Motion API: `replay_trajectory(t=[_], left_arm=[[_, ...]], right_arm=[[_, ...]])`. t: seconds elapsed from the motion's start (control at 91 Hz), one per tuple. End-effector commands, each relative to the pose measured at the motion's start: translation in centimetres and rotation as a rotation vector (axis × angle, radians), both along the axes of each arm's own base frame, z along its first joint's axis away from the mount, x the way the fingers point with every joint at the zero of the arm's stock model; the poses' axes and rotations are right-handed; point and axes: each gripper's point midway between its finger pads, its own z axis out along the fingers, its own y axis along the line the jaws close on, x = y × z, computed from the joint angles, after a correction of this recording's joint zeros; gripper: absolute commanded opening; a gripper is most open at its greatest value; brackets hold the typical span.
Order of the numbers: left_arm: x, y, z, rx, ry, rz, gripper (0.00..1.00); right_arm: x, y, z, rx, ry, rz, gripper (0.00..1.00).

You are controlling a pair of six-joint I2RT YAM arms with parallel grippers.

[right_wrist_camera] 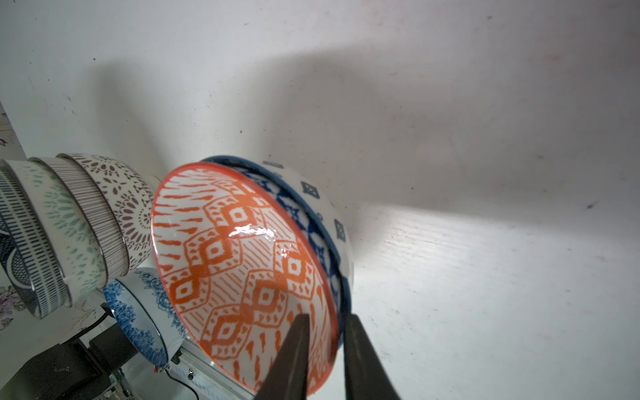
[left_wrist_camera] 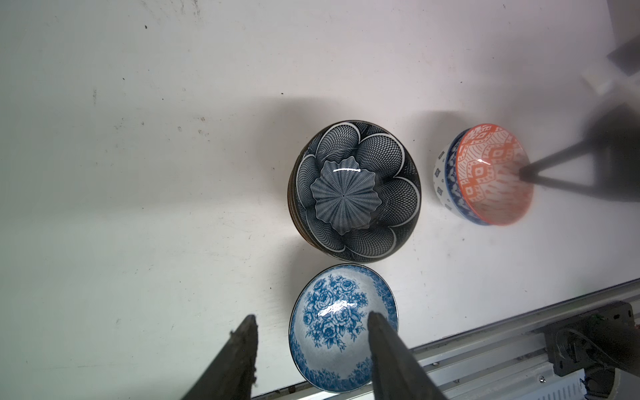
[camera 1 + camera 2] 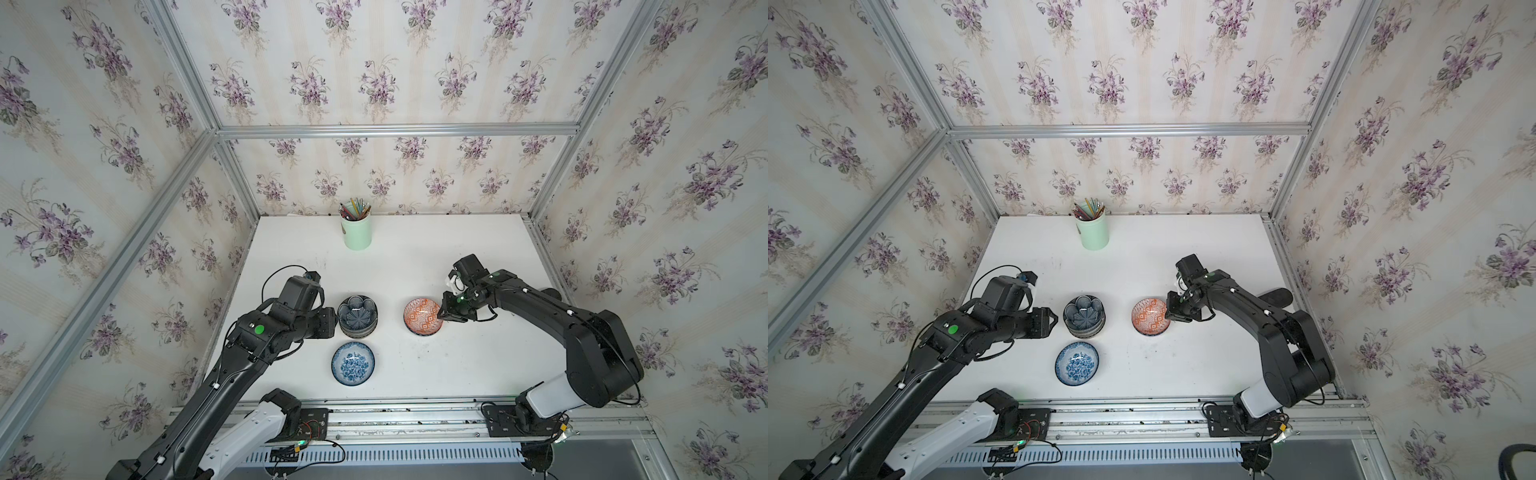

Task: Stack the bowls
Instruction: Place the bowl in the bowl, then pick up the bowl from the center of the board.

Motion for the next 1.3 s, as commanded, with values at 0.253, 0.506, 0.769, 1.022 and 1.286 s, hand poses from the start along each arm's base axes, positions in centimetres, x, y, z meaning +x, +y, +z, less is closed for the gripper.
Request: replay_trajectory(t=[0.253, 0.506, 0.769, 1.022, 1.286], left_arm=[[0.2, 0.3, 0.1, 0.009, -0.006, 0.02, 0.53], [-1.3, 1.2, -0.5, -0.014, 0.1, 0.153, 0.54], [-4.1, 0.1, -5.2, -0.159, 0.281, 0.266, 0.54], [-5.7, -0.9, -9.1, -0.218, 0.377, 0.263, 0.5], [-7.3, -0.7, -12.3, -0.221, 0.426, 0.277, 0.46]], right_arm=[[0.0, -0.1, 1.0, 0.001, -0.033, 0.009, 0.34], [1.3, -1.3, 4.6, -0.041, -0.148, -0.034, 0.63], [1.5, -2.5, 9.3, -0.041, -0.268, -0.082, 0.64], [0.4, -2.7, 11.2, 0.013, -0.312, -0.102, 0.64], [-0.2, -2.8, 11.2, 0.023, -0.316, -0.1, 0.63]])
